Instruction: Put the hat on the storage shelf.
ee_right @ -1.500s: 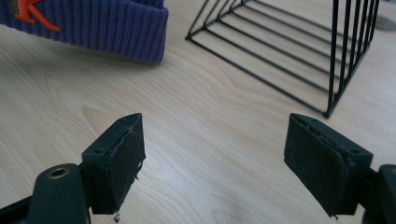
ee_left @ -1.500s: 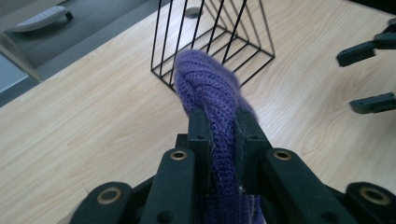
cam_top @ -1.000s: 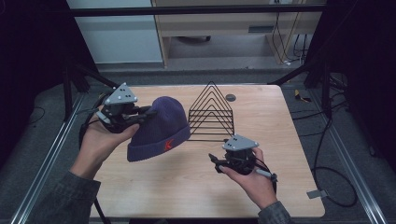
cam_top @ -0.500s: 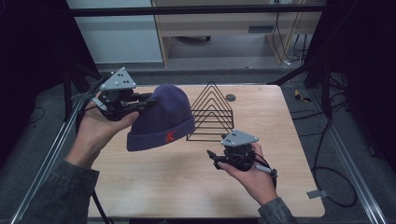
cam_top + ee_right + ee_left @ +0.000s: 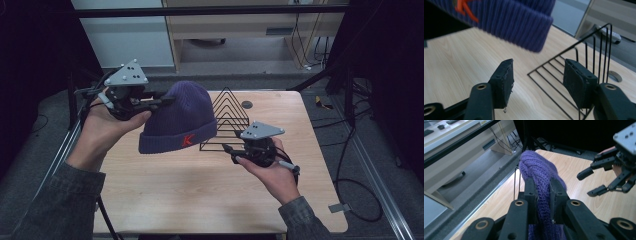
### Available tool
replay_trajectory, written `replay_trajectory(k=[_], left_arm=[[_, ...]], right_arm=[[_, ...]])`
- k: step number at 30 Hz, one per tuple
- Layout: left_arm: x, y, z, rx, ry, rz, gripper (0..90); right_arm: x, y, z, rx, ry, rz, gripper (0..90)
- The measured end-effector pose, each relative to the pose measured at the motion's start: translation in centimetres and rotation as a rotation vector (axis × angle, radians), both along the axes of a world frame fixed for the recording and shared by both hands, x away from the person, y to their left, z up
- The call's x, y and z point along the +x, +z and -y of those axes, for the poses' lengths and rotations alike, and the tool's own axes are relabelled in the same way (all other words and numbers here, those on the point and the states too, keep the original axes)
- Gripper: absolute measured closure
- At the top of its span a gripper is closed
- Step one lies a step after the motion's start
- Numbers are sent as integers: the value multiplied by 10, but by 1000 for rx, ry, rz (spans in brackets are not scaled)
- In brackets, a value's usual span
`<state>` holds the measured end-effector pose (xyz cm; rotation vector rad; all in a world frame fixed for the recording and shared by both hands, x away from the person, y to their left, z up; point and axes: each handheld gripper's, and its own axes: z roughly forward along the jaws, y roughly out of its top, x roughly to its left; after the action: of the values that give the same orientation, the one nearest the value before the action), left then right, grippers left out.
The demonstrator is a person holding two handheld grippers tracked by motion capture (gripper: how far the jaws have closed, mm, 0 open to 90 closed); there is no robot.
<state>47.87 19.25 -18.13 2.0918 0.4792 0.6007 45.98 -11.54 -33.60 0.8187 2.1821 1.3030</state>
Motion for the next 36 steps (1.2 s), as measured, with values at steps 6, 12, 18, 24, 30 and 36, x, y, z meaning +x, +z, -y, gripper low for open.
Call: replay_trajectory(k=[6,12,18,24,30,36], left_arm=[[1,0,11,22,-19,-4,784],[0,-1,18,38,-36,5,785],[4,0,20,27,-60,8,785],[5,2,18,19,-71,19,785],[9,2,18,13,-87,17,786],[17,6,26,-8,-111,9,786]], right_arm=[[6,14,2,22,-6,19,490],[17,26,3,44,13,9,458],[31,41,-1,59,45,1,398],[43,44,-4,35,64,-18,378],[52,47,-5,25,93,-40,374],[64,48,-11,-4,112,-78,394]])
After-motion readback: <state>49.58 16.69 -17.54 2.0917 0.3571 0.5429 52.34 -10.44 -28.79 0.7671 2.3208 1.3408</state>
